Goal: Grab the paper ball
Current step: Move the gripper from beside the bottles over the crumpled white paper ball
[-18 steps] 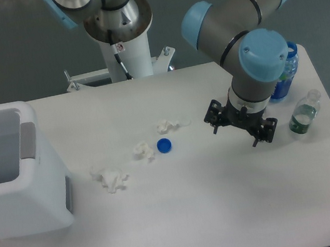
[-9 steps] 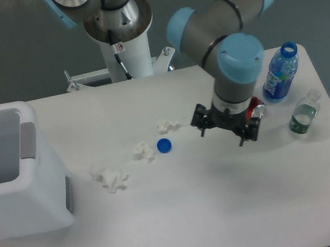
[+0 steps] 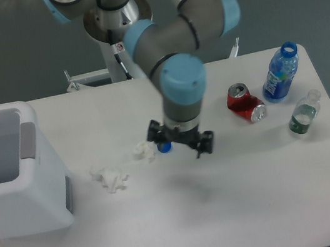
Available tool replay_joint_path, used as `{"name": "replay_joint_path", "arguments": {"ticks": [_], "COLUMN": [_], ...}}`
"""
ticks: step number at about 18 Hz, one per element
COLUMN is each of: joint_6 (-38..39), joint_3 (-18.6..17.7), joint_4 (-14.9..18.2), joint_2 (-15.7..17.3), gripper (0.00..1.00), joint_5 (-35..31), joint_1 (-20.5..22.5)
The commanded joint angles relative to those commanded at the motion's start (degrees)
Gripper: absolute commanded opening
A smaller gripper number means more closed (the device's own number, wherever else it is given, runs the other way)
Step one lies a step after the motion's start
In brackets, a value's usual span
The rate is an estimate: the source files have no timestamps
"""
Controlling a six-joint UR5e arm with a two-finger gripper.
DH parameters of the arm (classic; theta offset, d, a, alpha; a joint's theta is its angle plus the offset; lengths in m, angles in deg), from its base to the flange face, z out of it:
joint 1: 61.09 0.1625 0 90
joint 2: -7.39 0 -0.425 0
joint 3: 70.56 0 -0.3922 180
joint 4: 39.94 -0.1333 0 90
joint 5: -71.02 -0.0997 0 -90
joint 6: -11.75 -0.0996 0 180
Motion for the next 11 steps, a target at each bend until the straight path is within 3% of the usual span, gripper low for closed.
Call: {"name": "replay_joint_path", "arguments": {"ticks": [5, 11], "joint_6": [-0.5, -5.1], "joint_3": [-2.0, -3.2], "joint_4": [-1.0, -1.1], "joint_2": [-0.9, -2.1], "gripper": [1.0, 1.0], "joint_5": [0.1, 0.3], "joint_1": [-5.6, -9.1]}}
